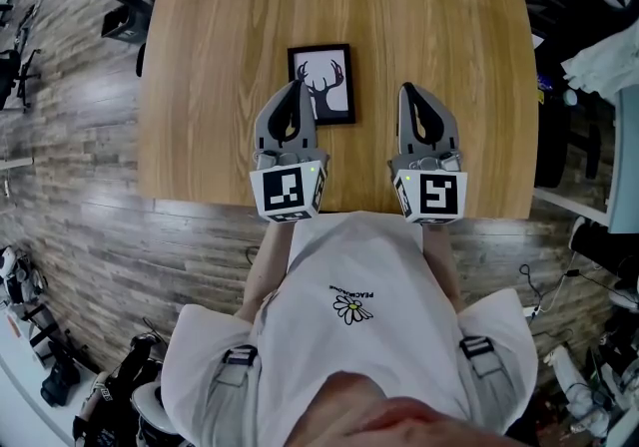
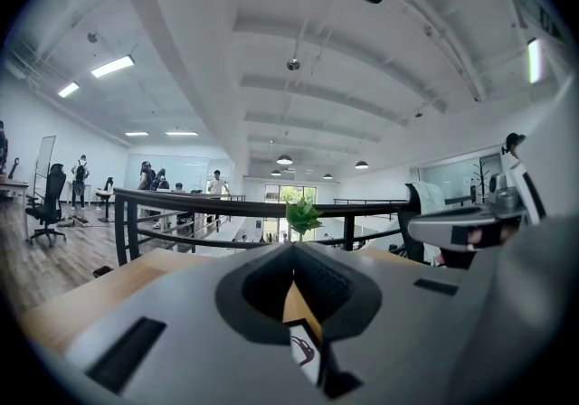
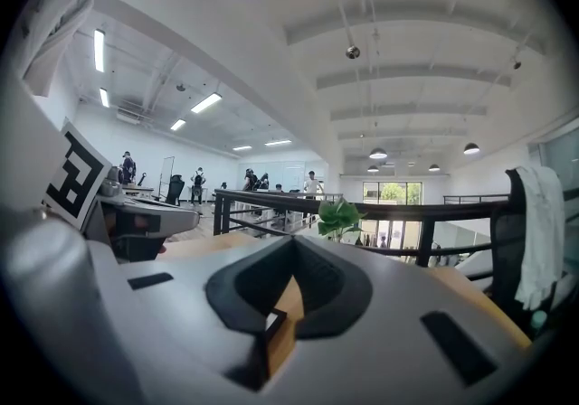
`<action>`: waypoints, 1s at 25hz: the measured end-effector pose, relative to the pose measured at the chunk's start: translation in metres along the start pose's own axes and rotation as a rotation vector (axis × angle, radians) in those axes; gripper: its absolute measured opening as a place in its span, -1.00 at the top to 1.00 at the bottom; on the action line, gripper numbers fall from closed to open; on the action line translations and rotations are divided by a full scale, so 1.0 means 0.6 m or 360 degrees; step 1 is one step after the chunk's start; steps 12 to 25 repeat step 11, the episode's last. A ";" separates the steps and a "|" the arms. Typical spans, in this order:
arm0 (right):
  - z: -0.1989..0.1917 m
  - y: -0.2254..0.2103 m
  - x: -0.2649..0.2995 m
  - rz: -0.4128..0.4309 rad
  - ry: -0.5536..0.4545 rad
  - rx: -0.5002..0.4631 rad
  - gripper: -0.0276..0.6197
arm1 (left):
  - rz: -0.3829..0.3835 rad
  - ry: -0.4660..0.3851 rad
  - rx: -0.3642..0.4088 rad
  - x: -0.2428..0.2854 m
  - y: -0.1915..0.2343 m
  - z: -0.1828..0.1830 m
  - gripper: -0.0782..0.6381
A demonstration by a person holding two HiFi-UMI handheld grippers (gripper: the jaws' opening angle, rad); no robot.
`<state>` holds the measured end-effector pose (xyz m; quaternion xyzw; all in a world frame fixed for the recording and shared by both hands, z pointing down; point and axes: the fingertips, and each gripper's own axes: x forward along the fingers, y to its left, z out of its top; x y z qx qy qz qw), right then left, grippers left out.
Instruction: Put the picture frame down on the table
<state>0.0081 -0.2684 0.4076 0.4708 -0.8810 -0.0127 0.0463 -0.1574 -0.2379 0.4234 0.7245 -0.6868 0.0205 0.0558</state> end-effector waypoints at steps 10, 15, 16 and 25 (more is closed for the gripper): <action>-0.004 0.003 0.001 0.0004 0.0011 -0.0004 0.89 | 0.0014 0.0005 -0.0003 -0.001 0.011 -0.001 0.73; -0.005 0.003 0.001 0.0005 0.0011 -0.0006 0.89 | 0.0016 0.0005 -0.0003 -0.002 0.012 -0.002 0.73; -0.005 0.003 0.001 0.0005 0.0011 -0.0006 0.89 | 0.0016 0.0005 -0.0003 -0.002 0.012 -0.002 0.73; -0.005 0.003 0.001 0.0005 0.0011 -0.0006 0.89 | 0.0016 0.0005 -0.0003 -0.002 0.012 -0.002 0.73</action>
